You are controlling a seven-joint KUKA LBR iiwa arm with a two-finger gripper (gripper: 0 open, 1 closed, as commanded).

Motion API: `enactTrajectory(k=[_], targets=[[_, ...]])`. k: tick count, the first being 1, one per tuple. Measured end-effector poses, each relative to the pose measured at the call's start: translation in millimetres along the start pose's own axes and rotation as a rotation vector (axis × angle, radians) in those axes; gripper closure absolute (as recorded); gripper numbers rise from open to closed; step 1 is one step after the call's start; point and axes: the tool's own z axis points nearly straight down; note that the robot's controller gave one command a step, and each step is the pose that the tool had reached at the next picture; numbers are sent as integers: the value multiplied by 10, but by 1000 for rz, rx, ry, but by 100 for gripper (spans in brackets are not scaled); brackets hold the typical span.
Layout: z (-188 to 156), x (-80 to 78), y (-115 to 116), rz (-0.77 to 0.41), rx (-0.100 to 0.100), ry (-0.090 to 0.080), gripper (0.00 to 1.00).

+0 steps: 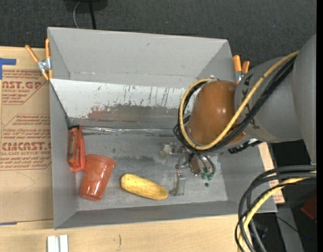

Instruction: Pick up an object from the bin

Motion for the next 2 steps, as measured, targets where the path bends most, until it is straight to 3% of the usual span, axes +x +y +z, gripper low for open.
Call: enactTrajectory(k=[1, 2], targets=[[314, -37, 231, -107, -6, 0, 0], [430, 43, 95, -129, 2, 3, 0]])
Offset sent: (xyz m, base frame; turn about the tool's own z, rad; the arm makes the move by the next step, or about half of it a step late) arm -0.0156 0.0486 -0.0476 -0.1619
